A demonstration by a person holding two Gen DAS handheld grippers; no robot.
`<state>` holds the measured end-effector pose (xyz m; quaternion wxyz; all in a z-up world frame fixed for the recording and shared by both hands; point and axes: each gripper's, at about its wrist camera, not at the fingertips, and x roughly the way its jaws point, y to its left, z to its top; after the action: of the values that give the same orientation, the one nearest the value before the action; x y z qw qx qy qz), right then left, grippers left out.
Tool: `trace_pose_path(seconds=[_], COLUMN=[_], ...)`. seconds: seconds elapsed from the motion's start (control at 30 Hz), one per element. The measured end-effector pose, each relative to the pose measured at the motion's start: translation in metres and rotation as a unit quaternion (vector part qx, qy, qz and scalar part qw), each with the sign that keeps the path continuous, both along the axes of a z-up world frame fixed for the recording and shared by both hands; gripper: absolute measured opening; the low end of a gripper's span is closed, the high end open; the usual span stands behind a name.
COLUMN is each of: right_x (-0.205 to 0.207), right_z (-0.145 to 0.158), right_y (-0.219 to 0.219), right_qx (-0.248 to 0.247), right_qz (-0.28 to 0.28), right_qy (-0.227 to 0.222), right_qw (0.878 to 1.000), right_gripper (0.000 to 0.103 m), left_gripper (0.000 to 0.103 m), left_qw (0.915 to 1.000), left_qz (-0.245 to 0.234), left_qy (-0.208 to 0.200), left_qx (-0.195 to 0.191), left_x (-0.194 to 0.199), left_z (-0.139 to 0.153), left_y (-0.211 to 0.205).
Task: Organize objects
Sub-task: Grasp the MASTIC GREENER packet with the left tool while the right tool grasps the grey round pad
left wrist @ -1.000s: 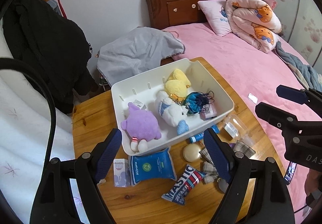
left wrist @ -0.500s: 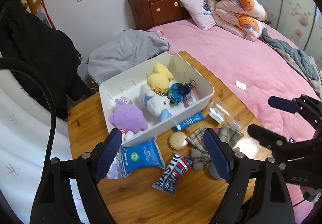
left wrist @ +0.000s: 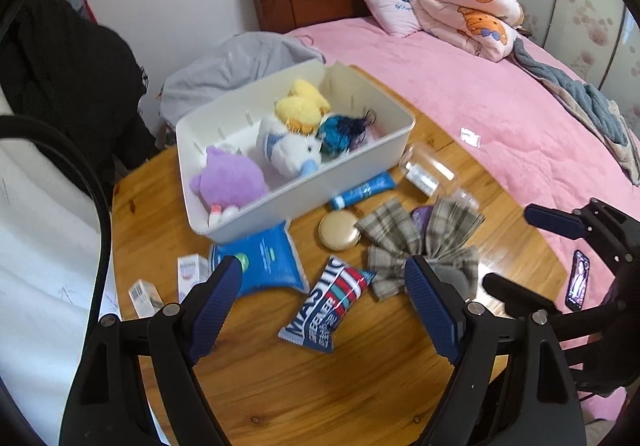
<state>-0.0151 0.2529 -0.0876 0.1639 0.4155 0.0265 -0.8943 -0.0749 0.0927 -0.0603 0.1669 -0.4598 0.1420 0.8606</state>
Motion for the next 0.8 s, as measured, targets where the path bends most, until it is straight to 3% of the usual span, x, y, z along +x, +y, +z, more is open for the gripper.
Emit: trace_pose_path(seconds=[0.17,0.5,0.8], right_x=[0.015,0.019,0.013], right_z=[-0.030,-0.079,-0.104], right_y=[-0.001,-0.004,-0.014], right_qx=[0.016,0.034,0.050], right_qz=[-0.002,-0.006,0.002], right_qy=[0.016,-0.006,-0.021], right_qw=[1.000,0.999,0.999], right_gripper=[0.071,0.071,0.071], left_gripper=[0.086,0.086,0.086], left_qw=[0.9997,0.9968,0.9931], left_qz=[0.021,0.049,0.061], left_qy=[-0.013,-0.063,-0.098], left_qx=[0.005,0.002,0.018], left_x=[-0.001,-0.013,-0.021], left_z=[-0.033,-0.100,-0.128], left_y=[-0.014,-0.020,-0.026])
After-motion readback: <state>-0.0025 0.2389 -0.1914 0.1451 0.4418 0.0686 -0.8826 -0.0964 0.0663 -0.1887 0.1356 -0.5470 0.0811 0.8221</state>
